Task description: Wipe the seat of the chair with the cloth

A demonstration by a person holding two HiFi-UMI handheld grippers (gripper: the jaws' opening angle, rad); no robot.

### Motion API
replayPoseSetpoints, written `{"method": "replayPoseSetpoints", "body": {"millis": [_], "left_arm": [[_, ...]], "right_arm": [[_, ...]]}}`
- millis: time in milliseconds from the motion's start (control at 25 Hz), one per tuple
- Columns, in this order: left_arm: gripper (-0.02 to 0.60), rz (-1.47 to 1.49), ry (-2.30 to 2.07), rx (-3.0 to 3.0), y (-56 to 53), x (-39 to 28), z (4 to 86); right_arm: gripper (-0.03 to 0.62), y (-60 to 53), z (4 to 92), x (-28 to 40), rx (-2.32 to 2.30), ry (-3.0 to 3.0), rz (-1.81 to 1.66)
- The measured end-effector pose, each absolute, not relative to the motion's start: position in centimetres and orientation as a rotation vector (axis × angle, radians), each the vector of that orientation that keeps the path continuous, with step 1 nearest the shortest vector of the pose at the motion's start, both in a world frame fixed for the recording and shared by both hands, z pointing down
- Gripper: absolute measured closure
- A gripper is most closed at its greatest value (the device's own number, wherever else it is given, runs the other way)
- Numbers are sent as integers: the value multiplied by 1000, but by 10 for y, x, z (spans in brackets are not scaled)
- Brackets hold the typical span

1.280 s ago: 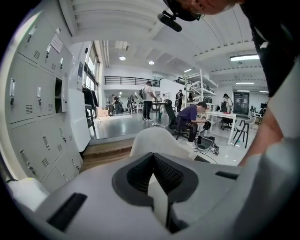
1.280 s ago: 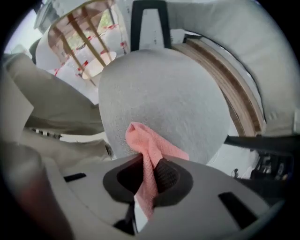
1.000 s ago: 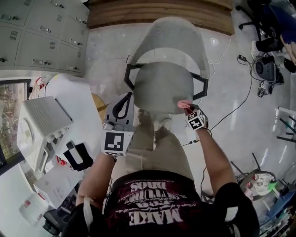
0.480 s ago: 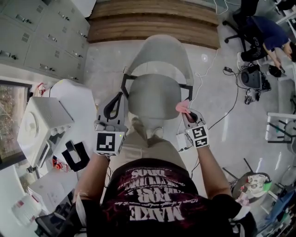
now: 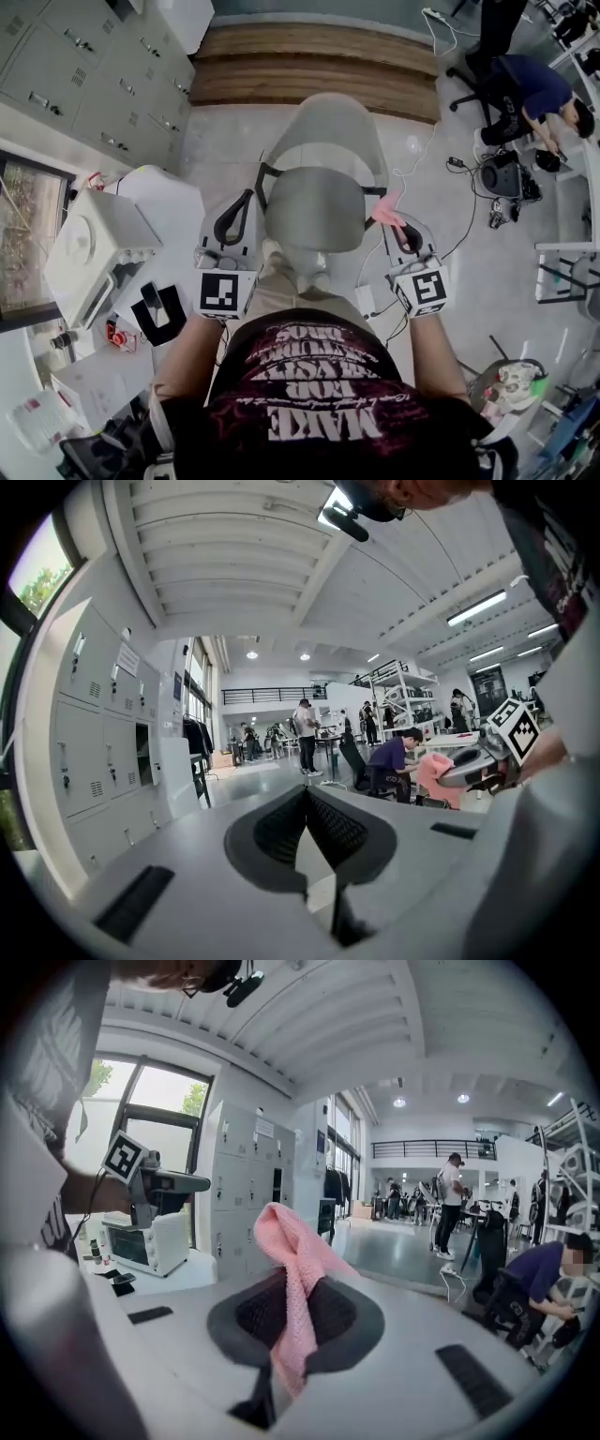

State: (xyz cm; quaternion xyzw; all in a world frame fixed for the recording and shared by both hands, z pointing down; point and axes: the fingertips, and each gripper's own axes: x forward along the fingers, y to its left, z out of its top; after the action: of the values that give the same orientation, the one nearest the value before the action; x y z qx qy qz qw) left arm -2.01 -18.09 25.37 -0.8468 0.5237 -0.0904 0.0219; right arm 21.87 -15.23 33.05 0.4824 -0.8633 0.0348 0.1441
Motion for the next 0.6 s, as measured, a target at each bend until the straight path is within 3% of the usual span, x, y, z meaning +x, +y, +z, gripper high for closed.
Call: {"method": "replayPoseSetpoints", "body": {"millis": [600], "left_arm": [[575,-233,1498,-2697,-198,-57,234]], "right_arm": [[566,-153,290,171,1554,-2439,94]]}}
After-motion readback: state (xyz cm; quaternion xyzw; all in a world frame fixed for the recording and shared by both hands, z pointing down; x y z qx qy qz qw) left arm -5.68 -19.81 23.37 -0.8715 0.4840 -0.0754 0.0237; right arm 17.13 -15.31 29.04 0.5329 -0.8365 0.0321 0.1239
